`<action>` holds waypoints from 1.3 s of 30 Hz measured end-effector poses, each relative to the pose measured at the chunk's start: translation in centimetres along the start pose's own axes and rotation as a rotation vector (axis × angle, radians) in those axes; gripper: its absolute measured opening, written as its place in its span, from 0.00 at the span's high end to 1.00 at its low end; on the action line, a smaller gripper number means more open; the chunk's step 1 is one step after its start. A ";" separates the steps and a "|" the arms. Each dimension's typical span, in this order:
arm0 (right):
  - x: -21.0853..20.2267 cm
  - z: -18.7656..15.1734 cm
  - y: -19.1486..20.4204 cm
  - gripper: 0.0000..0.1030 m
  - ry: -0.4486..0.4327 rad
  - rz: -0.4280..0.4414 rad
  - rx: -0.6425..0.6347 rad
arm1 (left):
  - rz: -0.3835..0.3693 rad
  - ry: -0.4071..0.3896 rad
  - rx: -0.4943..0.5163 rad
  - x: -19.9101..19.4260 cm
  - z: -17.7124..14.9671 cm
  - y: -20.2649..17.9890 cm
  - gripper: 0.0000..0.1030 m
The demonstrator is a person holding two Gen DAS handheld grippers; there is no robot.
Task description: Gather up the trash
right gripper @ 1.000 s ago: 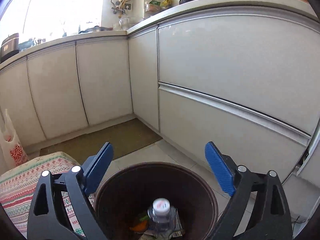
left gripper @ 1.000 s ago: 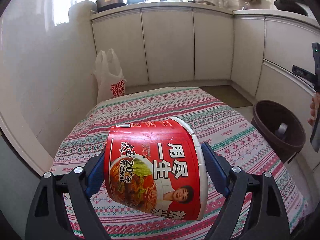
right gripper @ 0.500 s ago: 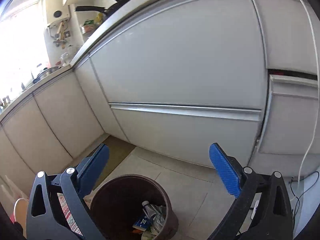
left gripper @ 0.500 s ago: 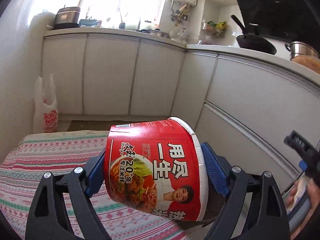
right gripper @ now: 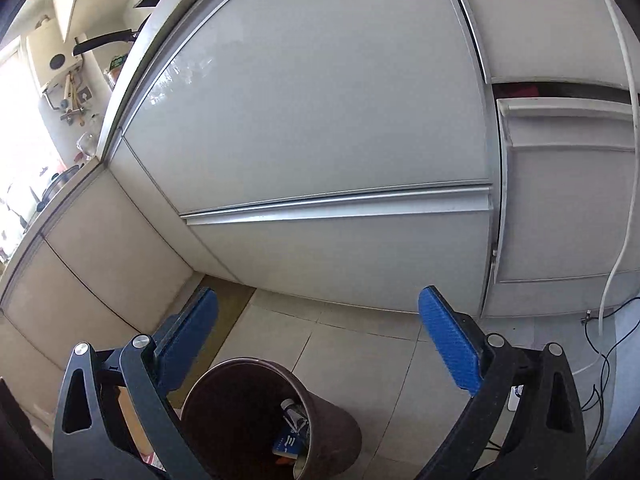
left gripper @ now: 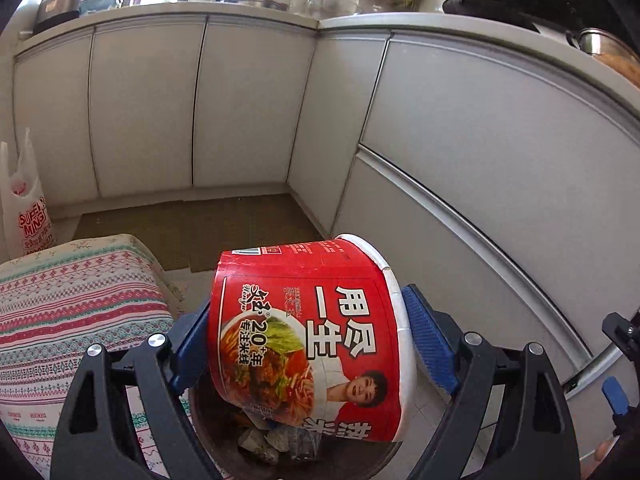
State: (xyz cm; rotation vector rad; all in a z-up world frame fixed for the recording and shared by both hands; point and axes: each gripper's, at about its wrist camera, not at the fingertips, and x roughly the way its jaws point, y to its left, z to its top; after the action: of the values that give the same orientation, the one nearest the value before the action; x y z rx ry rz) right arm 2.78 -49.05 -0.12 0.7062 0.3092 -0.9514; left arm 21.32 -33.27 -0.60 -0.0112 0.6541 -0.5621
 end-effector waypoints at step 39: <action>-16.8 -10.0 5.8 0.07 -0.271 0.328 -0.466 | 0.283 -0.189 0.010 -21.8 -4.9 8.0 0.06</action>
State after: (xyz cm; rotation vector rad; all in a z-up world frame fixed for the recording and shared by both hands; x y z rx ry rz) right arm -1.25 -29.47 3.80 0.1867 0.1586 -0.6186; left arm 8.25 -14.77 6.48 0.0372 0.4579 -0.2866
